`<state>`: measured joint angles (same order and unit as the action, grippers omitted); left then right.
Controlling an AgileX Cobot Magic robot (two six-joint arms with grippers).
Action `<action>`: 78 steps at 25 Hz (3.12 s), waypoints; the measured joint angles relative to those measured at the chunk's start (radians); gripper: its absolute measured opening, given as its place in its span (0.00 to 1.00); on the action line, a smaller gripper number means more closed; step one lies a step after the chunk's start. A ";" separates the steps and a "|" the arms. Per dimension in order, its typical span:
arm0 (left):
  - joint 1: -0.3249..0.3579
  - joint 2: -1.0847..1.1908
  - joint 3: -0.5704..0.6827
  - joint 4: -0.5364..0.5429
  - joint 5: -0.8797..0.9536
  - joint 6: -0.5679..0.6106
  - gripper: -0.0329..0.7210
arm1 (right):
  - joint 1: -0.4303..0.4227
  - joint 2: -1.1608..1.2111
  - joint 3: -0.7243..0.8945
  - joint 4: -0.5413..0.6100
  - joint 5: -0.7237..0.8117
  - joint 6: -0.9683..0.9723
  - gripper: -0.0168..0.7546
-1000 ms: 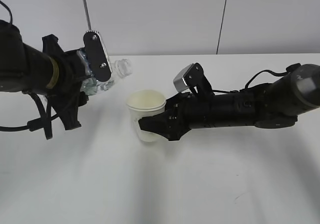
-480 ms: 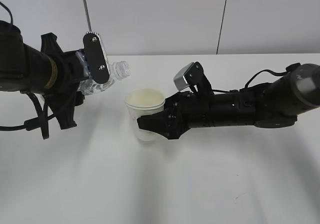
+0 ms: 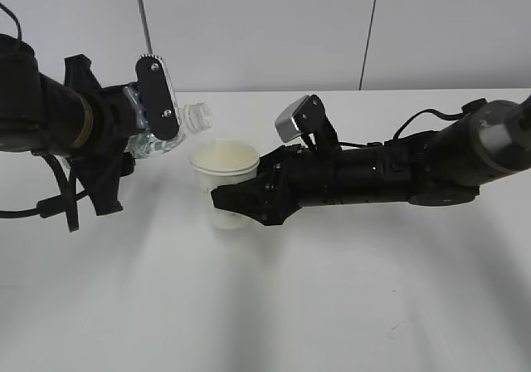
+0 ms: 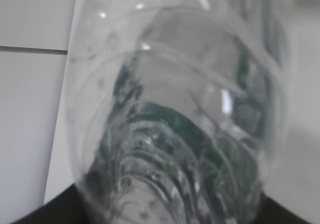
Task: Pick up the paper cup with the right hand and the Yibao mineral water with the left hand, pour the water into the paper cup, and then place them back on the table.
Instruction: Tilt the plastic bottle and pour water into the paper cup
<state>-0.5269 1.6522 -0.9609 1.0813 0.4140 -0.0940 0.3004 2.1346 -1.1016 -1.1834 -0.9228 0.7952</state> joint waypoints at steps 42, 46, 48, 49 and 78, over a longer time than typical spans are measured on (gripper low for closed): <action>-0.041 0.000 -0.001 0.243 0.129 0.003 0.48 | 0.013 0.000 0.000 -0.023 0.000 0.006 0.68; -0.041 0.000 -0.001 0.257 0.129 0.003 0.48 | 0.013 0.000 0.000 -0.023 0.000 0.006 0.68; -0.041 0.000 -0.001 0.271 0.134 0.004 0.48 | 0.013 0.000 0.000 -0.025 0.000 0.008 0.68; -0.041 0.000 -0.001 0.278 0.136 0.004 0.48 | 0.013 0.000 0.000 -0.028 0.000 0.008 0.68; -0.041 0.000 -0.001 0.339 0.159 0.004 0.48 | 0.013 0.000 0.000 -0.033 0.000 0.010 0.68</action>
<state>-0.5674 1.6522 -0.9618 1.4200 0.5735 -0.0900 0.3132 2.1346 -1.1016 -1.2164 -0.9228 0.8051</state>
